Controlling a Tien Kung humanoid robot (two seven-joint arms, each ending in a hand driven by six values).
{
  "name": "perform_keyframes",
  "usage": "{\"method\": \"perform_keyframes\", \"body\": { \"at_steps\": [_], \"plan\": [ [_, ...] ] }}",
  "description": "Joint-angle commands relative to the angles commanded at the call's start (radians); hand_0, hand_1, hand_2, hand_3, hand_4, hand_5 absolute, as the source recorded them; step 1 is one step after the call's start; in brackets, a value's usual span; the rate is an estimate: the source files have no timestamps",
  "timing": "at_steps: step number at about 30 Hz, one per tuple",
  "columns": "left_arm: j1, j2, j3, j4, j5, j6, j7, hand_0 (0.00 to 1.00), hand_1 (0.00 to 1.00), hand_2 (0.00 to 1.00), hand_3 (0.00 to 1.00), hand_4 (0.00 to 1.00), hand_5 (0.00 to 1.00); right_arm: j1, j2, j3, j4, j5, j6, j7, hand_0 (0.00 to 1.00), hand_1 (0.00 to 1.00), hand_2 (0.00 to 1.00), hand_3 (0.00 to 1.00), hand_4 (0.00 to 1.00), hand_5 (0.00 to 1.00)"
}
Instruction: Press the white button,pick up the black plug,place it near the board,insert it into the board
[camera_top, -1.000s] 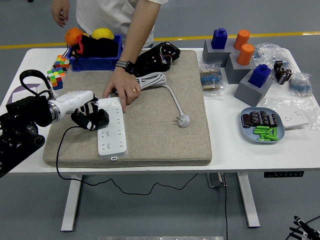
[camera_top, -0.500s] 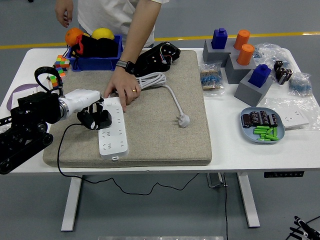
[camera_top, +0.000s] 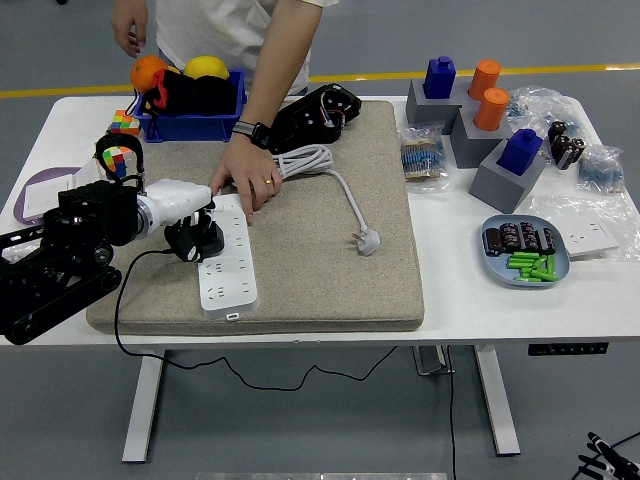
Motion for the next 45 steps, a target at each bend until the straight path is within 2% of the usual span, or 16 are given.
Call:
{"method": "perform_keyframes", "body": {
  "at_steps": [6,10,11,16,17,22,23,28,29,34,35,38,45],
  "plan": [
    [-0.002,-0.002,-0.014,-0.008,-0.007,-0.001,0.006,0.47,0.404,0.374,0.389,0.728,0.002,0.001,0.001,-0.003,0.001,0.001,-0.001,0.001,0.725,0.607,0.551,0.668,0.737,0.5],
    [0.008,0.001,-0.03,-0.008,-0.017,0.004,-0.013,0.47,0.404,0.374,0.389,0.728,0.002,-0.001,0.001,-0.001,0.0,-0.003,0.0,0.001,0.725,0.607,0.551,0.668,0.737,0.5],
    [0.011,0.002,-0.036,-0.008,-0.023,0.01,-0.024,0.445,0.553,0.519,0.408,0.797,0.002,-0.002,0.001,-0.001,0.0,-0.003,0.001,0.001,0.725,0.607,0.551,0.668,0.737,0.501],
    [0.018,0.004,-0.056,-0.001,-0.037,0.021,-0.036,0.445,0.553,0.519,0.408,0.797,0.002,-0.002,0.001,-0.003,0.0,-0.004,0.002,0.001,0.725,0.607,0.551,0.668,0.737,0.501],
    [0.019,0.005,-0.058,0.001,-0.042,0.019,-0.033,0.499,0.677,0.679,0.447,0.952,0.002,-0.002,0.002,-0.003,0.0,-0.004,0.002,0.001,0.725,0.608,0.552,0.667,0.737,0.5],
    [0.028,0.006,-0.072,0.009,-0.079,0.009,-0.022,0.499,0.677,0.679,0.447,0.952,0.002,0.0,0.002,-0.005,0.002,-0.001,0.001,0.002,0.725,0.608,0.552,0.667,0.737,0.5],
    [0.031,0.007,-0.076,0.01,-0.092,0.006,-0.019,0.563,0.756,0.773,0.467,0.998,0.069,0.0,0.002,-0.004,0.002,-0.002,0.002,0.002,0.725,0.607,0.552,0.665,0.737,0.5],
    [0.043,0.007,-0.098,0.014,-0.134,-0.008,-0.009,0.563,0.756,0.773,0.467,0.998,0.069,-0.002,0.001,-0.003,0.0,-0.005,0.003,0.0,0.725,0.607,0.552,0.665,0.737,0.5],
    [0.047,0.008,-0.105,0.015,-0.143,-0.008,-0.01,0.709,0.819,0.806,0.507,0.998,0.123,-0.002,0.002,-0.002,0.0,-0.005,0.003,0.0,0.724,0.608,0.552,0.664,0.736,0.499],
    [0.061,0.009,-0.131,0.01,-0.164,-0.004,-0.02,0.709,0.819,0.806,0.507,0.998,0.123,-0.002,0.002,-0.006,0.001,-0.004,0.003,0.001,0.724,0.608,0.552,0.664,0.736,0.499],
    [0.062,0.009,-0.134,0.009,-0.164,-0.003,-0.02,0.747,0.841,0.819,0.568,0.998,0.148,-0.002,0.002,-0.006,0.001,-0.004,0.003,0.001,0.725,0.608,0.552,0.664,0.737,0.499],
    [0.07,0.01,-0.153,0.003,-0.175,-0.003,-0.022,0.747,0.841,0.819,0.568,0.998,0.148,-0.002,0.002,-0.012,0.001,-0.002,0.003,0.001,0.725,0.608,0.552,0.664,0.737,0.499],
    [0.113,0.014,-0.245,-0.024,-0.202,0.013,-0.038,0.742,0.841,0.813,0.593,0.998,0.173,-0.002,0.0,-0.019,0.001,0.0,0.002,0.001,0.725,0.609,0.553,0.663,0.739,0.496]
  ]
}}
